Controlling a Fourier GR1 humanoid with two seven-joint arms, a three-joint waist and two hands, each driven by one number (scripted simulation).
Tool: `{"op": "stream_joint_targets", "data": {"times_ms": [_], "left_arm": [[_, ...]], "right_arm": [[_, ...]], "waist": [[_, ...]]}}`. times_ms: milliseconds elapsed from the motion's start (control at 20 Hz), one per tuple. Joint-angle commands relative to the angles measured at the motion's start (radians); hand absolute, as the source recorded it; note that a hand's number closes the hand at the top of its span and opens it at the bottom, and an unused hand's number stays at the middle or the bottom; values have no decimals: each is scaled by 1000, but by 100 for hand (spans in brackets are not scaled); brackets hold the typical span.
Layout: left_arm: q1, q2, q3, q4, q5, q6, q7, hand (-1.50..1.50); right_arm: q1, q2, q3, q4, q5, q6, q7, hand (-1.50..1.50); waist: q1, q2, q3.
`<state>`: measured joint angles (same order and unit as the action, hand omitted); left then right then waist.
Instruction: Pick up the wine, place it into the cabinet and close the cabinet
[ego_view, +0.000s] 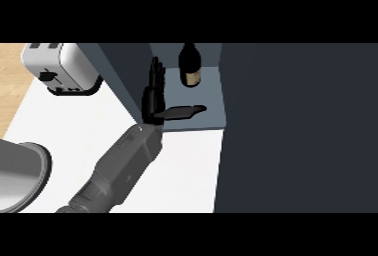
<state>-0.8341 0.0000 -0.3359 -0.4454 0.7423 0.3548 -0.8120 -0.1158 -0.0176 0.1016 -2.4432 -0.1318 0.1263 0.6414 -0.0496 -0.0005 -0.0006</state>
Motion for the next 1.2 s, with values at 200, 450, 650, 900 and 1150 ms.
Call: {"op": "stream_joint_targets", "data": {"times_ms": [200,450,650,900,1150], "left_arm": [[228,0,-270,-398,55,238,66,-150],[335,0,-358,-635,-36,390,125,-150],[450,9,-365,-735,-78,354,100,-150],[560,83,-420,-962,-138,445,191,-150],[669,99,-483,-1091,-237,537,203,-150]], "right_arm": [[91,-36,-56,-111,-63,26,0,-150],[110,-16,-35,-68,-24,26,-51,-150],[144,-23,-60,-89,-53,38,-60,-150],[81,-18,-41,-121,-35,-14,20,-150],[117,-39,-77,-104,-78,32,-27,-150]], "waist": [[41,-6,1],[51,-4,1],[50,-2,1],[54,-3,1],[51,-3,1]]}}
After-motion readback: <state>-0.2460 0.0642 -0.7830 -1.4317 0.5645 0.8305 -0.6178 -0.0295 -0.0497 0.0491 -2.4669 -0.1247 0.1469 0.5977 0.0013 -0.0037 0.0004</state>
